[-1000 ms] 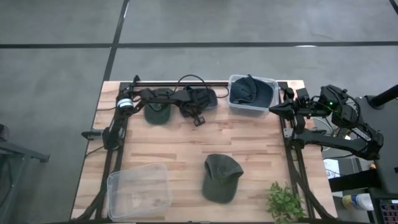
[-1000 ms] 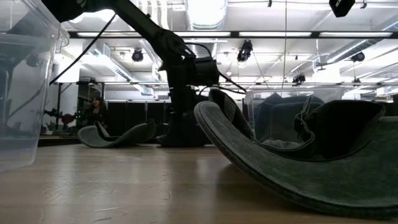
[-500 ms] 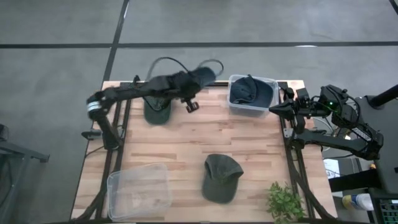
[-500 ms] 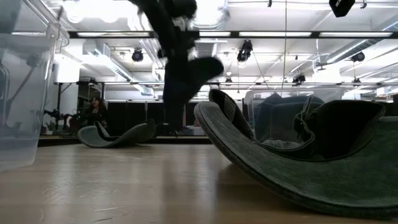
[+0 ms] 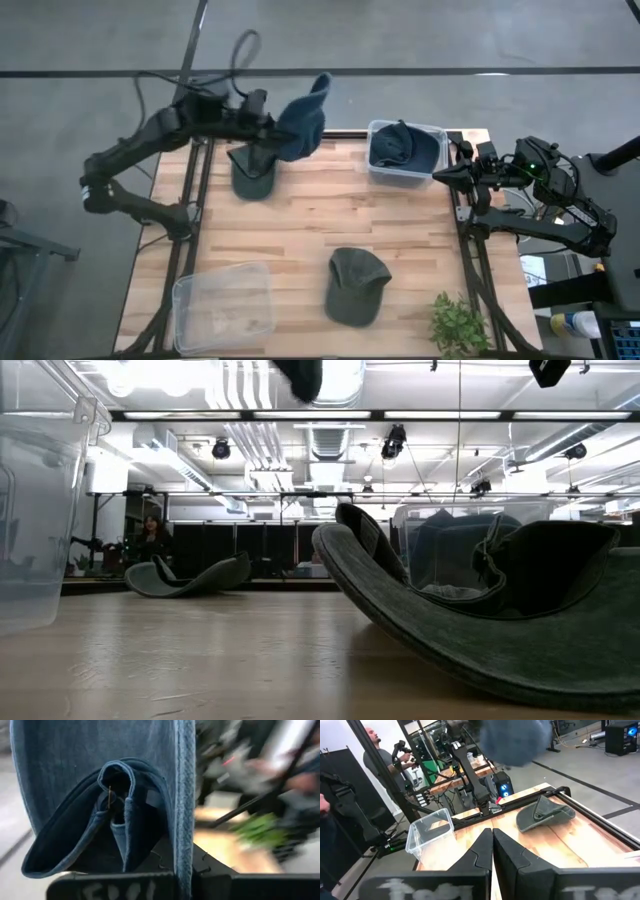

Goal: Pick & Place hat
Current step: Put the blue cap into the top transparent bin

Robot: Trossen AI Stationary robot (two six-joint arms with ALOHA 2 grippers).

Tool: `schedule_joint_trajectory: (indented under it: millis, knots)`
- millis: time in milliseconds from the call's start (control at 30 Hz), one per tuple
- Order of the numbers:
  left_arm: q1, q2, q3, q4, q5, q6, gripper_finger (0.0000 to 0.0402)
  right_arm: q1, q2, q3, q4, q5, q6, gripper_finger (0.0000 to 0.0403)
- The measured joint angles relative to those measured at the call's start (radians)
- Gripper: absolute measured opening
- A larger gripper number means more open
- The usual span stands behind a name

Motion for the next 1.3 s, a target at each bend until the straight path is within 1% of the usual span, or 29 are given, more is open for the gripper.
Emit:
schedule_joint_trajectory:
  millis: [67,167,233,300,367,467,700,767,833,900,1000,1067,1133,1200,1300]
  knots:
    - [0.005,-0.018,0.0,0.057,0.121,-0.051,0.0,0.0,0.0,0.0,0.0,0.0,0.0,0.0008]
    - [0.005,-0.025,-0.001,0.179,0.343,-0.123,0.0,0.0,0.0,0.0,0.0,0.0,-0.006,0.0008]
    - [0.004,-0.021,-0.002,0.29,0.487,-0.192,0.0,0.0,0.0,0.0,0.0,0.0,-0.007,0.0008]
    - [0.003,-0.011,-0.002,0.406,0.594,-0.29,0.0,0.0,0.0,0.0,0.0,0.0,-0.007,0.0008]
    - [-0.003,0.002,-0.002,0.505,0.629,-0.386,0.0,0.0,0.0,0.0,0.0,0.0,-0.008,0.0008]
    - [-0.008,0.021,-0.016,0.586,0.644,-0.447,0.0,0.0,0.0,0.0,0.0,0.0,-0.008,0.0008]
    - [-0.009,0.062,-0.034,0.581,0.636,-0.482,0.0,0.0,0.0,0.0,0.0,0.0,-0.008,0.0008]
    - [-0.009,0.075,-0.034,0.543,0.579,-0.458,0.0,0.0,0.0,0.0,0.0,0.0,-0.008,0.0008]
    - [-0.016,0.088,-0.034,0.458,0.449,-0.368,0.0,0.0,0.0,0.0,0.0,0.0,-0.008,0.0008]
    - [-0.03,0.106,-0.034,0.338,0.262,-0.224,0.0,0.0,0.0,0.0,0.0,0.001,-0.008,0.0008]
    - [-0.062,0.156,-0.034,0.2,-0.077,-0.059,0.0,0.0,0.006,0.0,0.0,0.001,-0.008,0.0008]
    - [-0.086,0.199,-0.035,0.169,-0.29,0.03,0.0,0.0,0.012,0.0,0.0,0.001,-0.008,0.0008]
    - [-0.108,0.246,-0.032,0.174,-0.449,0.133,0.0,0.0,0.019,0.0,0.0,0.001,-0.008,0.0008]
    - [-0.129,0.299,-0.014,0.198,-0.53,0.236,0.0,0.0,0.029,0.0,0.0,0.001,-0.008,0.0008]
    - [-0.166,0.391,0.034,0.213,-0.566,0.39,0.0,0.0,0.042,0.0,0.0,0.001,-0.008,0.0008]
